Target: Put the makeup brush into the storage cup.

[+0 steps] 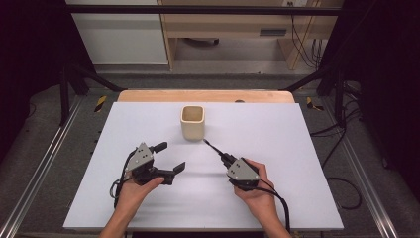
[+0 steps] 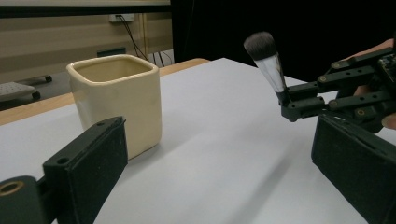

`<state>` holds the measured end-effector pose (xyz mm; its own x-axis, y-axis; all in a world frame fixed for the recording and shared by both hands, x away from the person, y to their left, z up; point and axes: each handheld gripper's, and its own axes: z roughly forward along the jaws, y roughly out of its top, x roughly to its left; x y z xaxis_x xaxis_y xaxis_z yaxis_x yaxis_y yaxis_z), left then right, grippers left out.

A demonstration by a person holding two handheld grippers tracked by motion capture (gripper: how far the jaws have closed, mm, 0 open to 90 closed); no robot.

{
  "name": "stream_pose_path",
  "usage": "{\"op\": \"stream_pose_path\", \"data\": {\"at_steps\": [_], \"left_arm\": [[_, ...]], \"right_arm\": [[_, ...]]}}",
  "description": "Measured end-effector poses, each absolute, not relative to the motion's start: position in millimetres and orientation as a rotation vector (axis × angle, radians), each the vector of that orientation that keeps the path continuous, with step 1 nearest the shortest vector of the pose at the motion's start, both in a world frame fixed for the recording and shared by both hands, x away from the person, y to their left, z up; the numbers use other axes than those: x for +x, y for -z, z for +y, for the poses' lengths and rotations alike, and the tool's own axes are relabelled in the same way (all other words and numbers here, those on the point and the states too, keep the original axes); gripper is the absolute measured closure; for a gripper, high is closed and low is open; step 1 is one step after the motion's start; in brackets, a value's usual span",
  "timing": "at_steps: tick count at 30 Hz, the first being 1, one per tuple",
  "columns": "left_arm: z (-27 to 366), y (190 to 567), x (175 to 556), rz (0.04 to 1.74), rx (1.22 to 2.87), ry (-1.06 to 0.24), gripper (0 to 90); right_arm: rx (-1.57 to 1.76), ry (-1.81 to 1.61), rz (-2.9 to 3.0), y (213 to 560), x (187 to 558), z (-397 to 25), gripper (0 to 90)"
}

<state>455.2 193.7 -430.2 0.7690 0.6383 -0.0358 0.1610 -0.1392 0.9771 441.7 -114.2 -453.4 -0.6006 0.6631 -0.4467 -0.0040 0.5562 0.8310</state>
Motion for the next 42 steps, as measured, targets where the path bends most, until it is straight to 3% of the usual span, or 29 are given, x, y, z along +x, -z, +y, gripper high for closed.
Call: {"op": "stream_pose_path", "data": {"at_steps": [16, 21, 34, 42], "left_arm": [[191, 427, 453, 0.642, 1.652, -0.438, 3.2], [188, 425, 456, 0.699, 1.587, -0.397, 5.7], [178, 414, 449, 0.671, 1.607, -0.399, 9.2], [169, 413, 447, 0.647, 1.631, -0.372, 15.9]], "right_arm": [[0.725, -1.299, 1.958, 456, 449, -119, 79.2], [0.781, -1.383, 1.961, 460, 450, -119, 79.3], [0.848, -1.544, 1.962, 462, 449, -118, 79.2], [0.830, -1.577, 1.995, 467, 449, -113, 79.2]]}}
